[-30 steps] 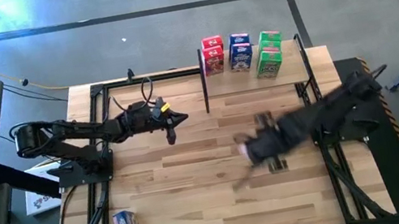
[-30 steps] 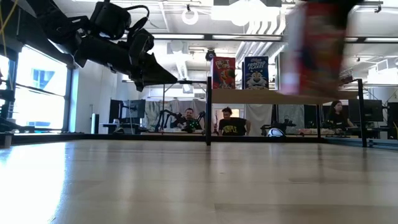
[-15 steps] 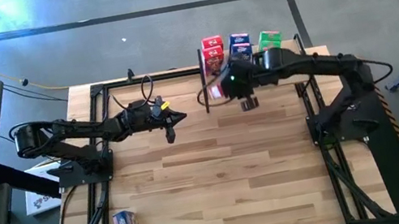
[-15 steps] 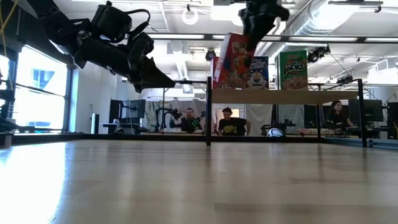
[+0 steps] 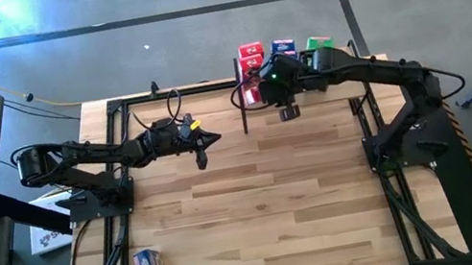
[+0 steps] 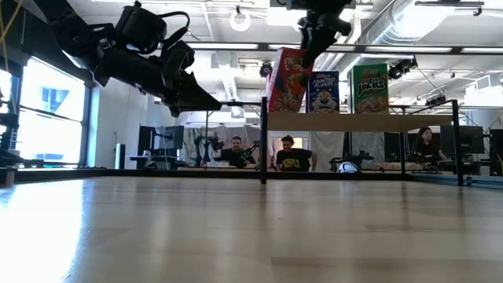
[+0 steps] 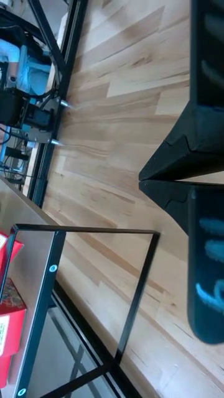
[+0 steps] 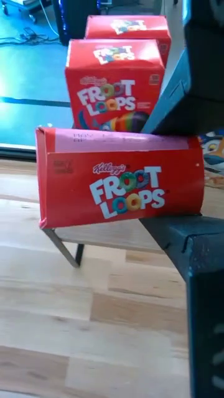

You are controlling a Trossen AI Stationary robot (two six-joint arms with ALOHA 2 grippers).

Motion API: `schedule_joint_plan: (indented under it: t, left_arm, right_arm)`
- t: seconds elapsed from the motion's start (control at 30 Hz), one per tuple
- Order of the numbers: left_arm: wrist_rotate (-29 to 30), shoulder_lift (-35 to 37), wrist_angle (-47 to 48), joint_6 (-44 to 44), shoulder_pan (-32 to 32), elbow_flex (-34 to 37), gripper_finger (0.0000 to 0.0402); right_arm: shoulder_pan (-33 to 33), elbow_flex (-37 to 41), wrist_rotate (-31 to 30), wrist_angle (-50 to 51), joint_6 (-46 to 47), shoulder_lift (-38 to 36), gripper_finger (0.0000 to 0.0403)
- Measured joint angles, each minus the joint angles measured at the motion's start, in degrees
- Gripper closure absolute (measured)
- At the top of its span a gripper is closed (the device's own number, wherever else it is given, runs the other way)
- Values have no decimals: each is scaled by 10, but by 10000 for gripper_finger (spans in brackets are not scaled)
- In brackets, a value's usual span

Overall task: Stack cereal on shelf
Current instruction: Put the red cereal box on the shelf and aligned with the other red cereal boxes

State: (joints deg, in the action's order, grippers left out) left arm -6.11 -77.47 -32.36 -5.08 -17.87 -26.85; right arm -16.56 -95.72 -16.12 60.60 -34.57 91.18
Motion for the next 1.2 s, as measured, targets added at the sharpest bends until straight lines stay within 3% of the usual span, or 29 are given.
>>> schedule_joint_plan:
  t: [0.53, 0.93, 1.07, 1.2]
  left_arm:
    - [-19, 0, 0, -6, 2, 0, 401]
    - [-19, 0, 0, -3, 11, 0, 401]
    - [-19, 0, 0, -3, 11, 0, 401]
    - [-19, 0, 0, -2, 11, 0, 401]
  right_arm:
    - [-26, 0, 1, -54, 23, 0, 205]
    - [-46, -10, -17, -113, 9, 0, 203]
    - [-40, -46, -44, -32, 31, -2, 221]
    - [-56, -53, -17, 43, 90, -2, 285]
